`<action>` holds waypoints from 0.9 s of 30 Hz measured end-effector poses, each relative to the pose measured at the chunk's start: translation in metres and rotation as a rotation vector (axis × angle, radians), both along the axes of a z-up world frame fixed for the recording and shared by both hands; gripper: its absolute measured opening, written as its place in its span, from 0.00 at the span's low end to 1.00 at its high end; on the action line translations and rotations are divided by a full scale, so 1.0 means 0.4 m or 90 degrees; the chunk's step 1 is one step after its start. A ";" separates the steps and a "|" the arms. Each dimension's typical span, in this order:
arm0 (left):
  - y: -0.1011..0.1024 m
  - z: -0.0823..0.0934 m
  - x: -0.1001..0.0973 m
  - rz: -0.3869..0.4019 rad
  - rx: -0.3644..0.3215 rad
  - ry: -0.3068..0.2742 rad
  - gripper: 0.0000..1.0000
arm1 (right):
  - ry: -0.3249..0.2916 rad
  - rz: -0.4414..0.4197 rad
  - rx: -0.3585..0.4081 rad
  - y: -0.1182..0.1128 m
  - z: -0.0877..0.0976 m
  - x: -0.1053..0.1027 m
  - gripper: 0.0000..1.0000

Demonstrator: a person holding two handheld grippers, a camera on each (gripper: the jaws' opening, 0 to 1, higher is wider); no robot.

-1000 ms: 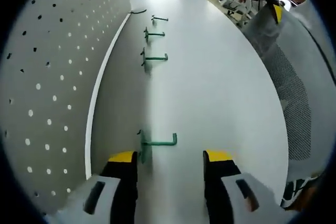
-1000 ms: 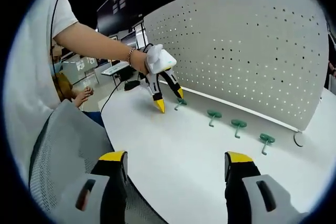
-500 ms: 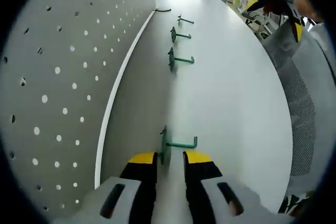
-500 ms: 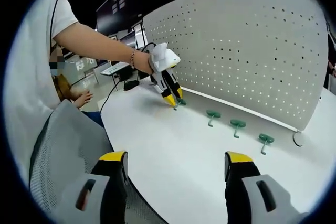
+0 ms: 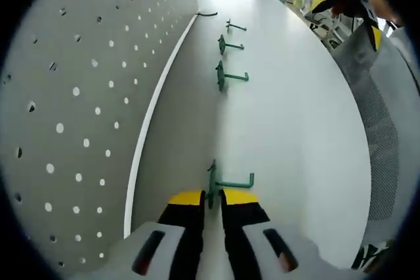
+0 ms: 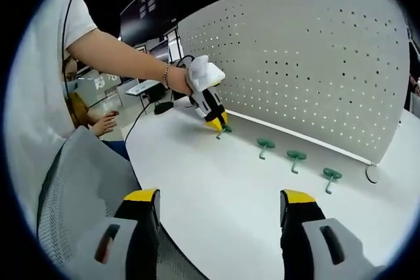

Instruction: Insert the hook assembly into the mounting plate slot until the hook locks in place.

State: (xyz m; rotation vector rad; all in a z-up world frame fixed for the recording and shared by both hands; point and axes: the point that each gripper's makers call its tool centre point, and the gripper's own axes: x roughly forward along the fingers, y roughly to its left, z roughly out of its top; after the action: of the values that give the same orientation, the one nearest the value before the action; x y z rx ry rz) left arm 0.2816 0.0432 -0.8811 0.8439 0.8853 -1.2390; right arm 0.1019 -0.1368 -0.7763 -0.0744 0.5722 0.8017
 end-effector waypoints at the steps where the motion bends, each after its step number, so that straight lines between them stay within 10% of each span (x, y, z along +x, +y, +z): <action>1: 0.000 0.000 0.001 0.001 -0.001 -0.001 0.10 | 0.000 -0.001 0.000 -0.001 0.000 0.000 0.72; 27: 0.001 0.003 0.006 0.000 -0.010 -0.011 0.03 | 0.003 0.004 -0.009 -0.004 -0.010 -0.001 0.73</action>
State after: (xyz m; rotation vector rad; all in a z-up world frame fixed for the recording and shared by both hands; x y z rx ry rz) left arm 0.2839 0.0438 -0.8799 0.8411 0.8603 -1.2360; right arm 0.1014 -0.1383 -0.7801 -0.0877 0.5830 0.8034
